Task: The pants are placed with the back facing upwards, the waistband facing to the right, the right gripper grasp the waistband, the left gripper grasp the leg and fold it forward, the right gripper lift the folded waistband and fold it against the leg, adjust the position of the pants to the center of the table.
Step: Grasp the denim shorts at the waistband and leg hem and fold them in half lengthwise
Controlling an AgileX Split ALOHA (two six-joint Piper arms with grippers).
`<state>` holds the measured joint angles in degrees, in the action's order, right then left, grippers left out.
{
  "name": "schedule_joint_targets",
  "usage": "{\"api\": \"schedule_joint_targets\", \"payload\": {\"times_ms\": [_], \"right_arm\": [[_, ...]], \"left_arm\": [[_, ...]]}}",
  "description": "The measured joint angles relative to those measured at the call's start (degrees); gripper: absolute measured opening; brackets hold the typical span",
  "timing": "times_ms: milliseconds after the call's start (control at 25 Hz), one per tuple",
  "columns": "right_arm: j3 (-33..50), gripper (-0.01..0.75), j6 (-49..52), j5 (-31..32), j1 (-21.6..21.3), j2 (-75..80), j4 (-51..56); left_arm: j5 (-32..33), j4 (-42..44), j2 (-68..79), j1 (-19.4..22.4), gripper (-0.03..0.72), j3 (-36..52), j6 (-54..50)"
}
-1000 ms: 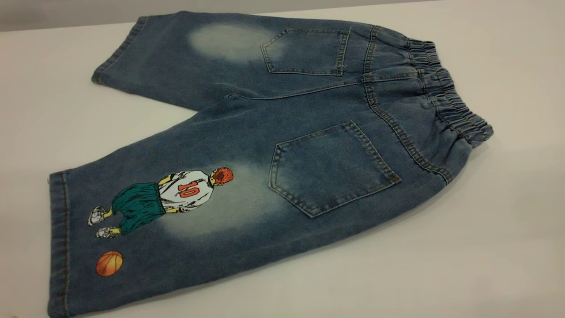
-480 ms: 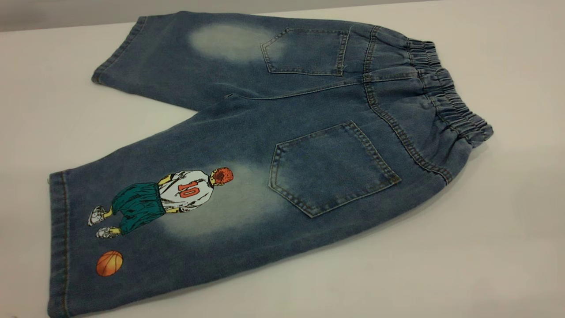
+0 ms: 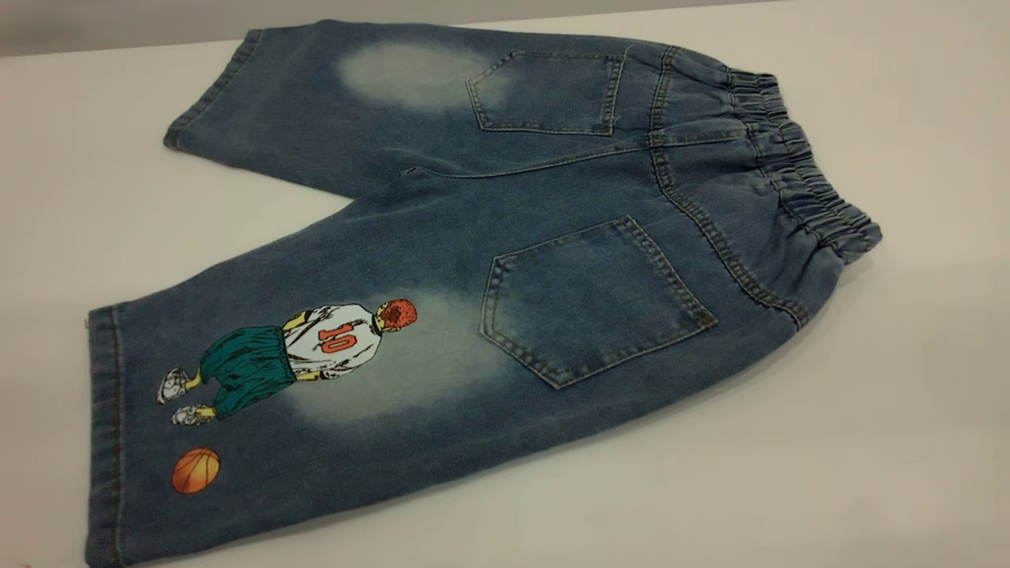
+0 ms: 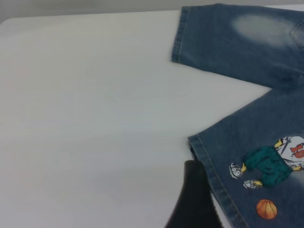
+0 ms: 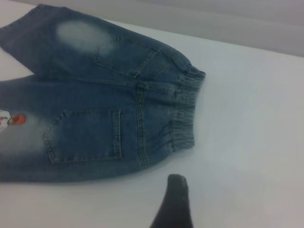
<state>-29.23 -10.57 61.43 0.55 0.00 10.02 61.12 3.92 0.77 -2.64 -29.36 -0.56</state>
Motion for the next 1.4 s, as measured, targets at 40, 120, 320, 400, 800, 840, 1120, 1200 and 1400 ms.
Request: {"api": "schedule_joint_targets", "payload": {"times_ms": [40,120,320,400,800,840,1120,1200,1400], "right_arm": [[-0.3,0.556,0.4,-0.1,0.0,0.0,-0.1],[-1.3,0.556,1.7,-2.0,0.0,0.0,-0.1],[-5.9,0.556,4.1,-8.6,0.0,6.9,1.0],[-8.2,0.556,4.1,-10.8,0.0,11.3,2.2],[-17.9,0.556,1.5,-13.8,0.0,36.0,10.8],[-18.0,0.556,1.0,-14.7,0.0,38.0,12.0],[-18.1,0.556,-5.5,-22.3,0.0,53.3,20.7],[-18.1,0.556,-7.6,-22.9,0.0,57.7,22.6],[-18.1,0.556,-13.2,-22.5,0.0,67.5,27.5]], "left_arm": [[-1.1,0.8,0.8,0.0,0.505,-0.6,-0.7],[-3.4,1.3,3.0,0.0,0.505,-2.1,-2.2],[-10.6,0.4,12.5,0.0,0.505,-7.6,-5.0],[-13.8,0.4,17.9,0.0,0.505,-10.4,-5.0],[-28.2,-2.8,45.5,0.0,0.505,-22.8,-4.9],[-29.4,-3.9,48.7,0.0,0.505,-23.6,-4.9],[-35.9,-3.9,64.7,0.0,0.505,-27.1,-4.3],[-37.6,-3.9,68.8,0.0,0.505,-28.1,-4.3],[-37.8,-3.9,76.6,0.0,0.505,-29.6,-2.6]]}}
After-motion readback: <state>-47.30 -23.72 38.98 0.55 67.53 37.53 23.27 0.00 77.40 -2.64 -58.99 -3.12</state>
